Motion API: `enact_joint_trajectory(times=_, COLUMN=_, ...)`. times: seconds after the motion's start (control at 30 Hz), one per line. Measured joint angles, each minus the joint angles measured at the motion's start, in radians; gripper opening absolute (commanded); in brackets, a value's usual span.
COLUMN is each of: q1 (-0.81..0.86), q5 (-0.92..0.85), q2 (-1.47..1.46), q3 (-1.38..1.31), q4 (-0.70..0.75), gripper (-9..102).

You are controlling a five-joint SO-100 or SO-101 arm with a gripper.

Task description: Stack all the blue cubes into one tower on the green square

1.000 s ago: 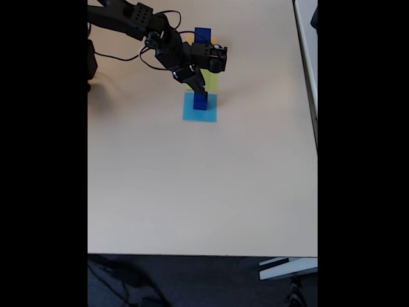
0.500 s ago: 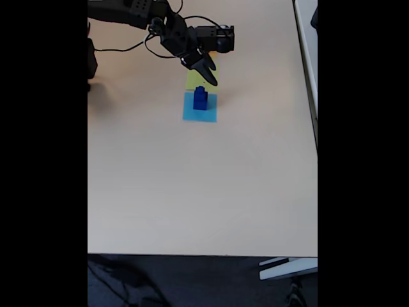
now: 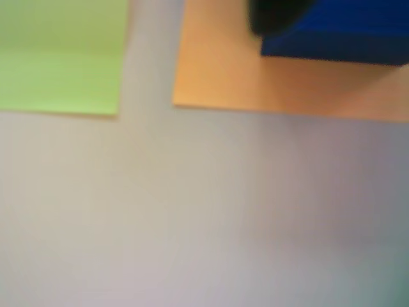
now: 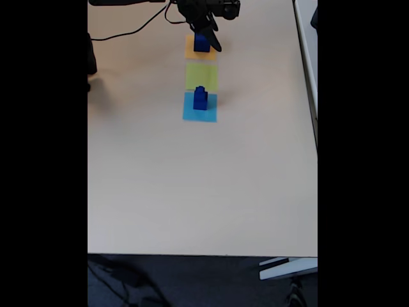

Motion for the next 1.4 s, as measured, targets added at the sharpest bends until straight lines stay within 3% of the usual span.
enact_joint_trajectory(times=0.23, q1=-0.121, q5=0.19, q2=-0.138, q3=-0.061, q4=-0.003, gripper=36)
enact_joint_trajectory(times=0.5, q1=-0.184, q5=0.293, q2=-0.258, q3=-0.156, q4=-0.025, gripper=36)
enact_joint_trajectory(times=1.2, q1=-0.199, q5=0.253, q2=-0.305, q3=-0.06, q4=-0.129, gripper=31)
enact_joint_trajectory(times=1.4, q1=-0.198, q5=0.209, q2=-0.247, q3=0.009, q4=-0.147, gripper=15)
